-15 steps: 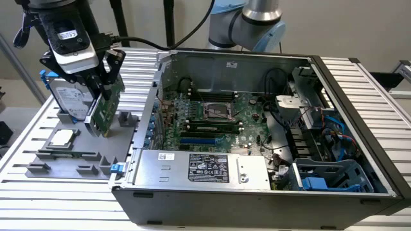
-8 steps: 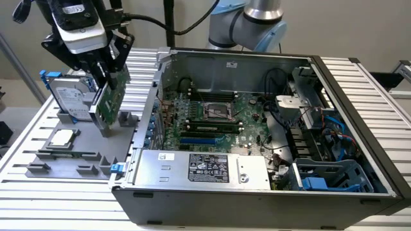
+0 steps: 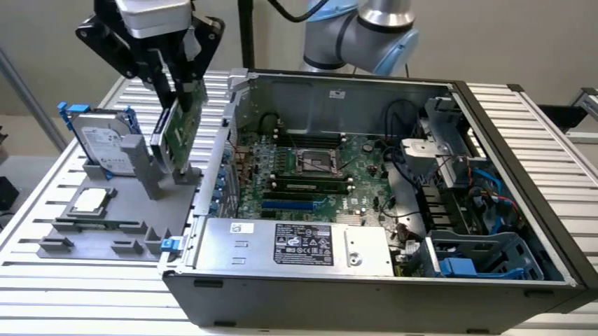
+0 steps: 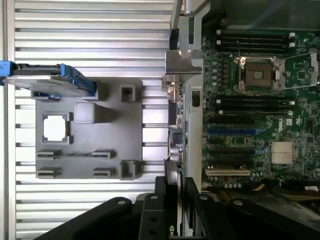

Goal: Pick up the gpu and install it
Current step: 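Pick up the gpu and move the gpu toward the slot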

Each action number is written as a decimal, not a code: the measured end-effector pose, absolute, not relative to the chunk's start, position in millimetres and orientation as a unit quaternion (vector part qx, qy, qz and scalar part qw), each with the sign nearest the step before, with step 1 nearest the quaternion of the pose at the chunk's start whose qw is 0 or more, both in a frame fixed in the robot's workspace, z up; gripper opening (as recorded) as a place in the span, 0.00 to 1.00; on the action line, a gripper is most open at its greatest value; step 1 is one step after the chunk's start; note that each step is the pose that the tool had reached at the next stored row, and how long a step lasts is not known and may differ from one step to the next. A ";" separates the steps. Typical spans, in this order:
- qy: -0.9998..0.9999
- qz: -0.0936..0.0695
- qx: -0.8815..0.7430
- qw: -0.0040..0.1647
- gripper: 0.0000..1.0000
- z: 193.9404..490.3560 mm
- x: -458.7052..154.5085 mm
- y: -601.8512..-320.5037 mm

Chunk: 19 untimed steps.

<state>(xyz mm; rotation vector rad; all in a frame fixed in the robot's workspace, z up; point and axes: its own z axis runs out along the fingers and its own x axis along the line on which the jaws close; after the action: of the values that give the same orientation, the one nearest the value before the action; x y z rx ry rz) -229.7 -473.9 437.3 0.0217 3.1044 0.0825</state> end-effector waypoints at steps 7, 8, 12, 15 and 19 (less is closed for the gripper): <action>1.000 0.027 0.007 0.012 0.00 448.4 -197.6 -475.2; 1.000 0.027 0.007 0.012 0.00 448.4 -193.1 -475.3; 1.000 0.027 0.007 0.012 0.00 447.1 -174.8 -475.3; 1.000 0.026 0.007 0.011 0.00 443.0 -161.3 -475.3; 1.000 0.026 0.007 0.011 0.00 436.2 -142.9 -475.3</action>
<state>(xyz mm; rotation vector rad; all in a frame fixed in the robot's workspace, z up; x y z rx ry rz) -142.9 -475.3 436.2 0.0225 3.1176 0.0819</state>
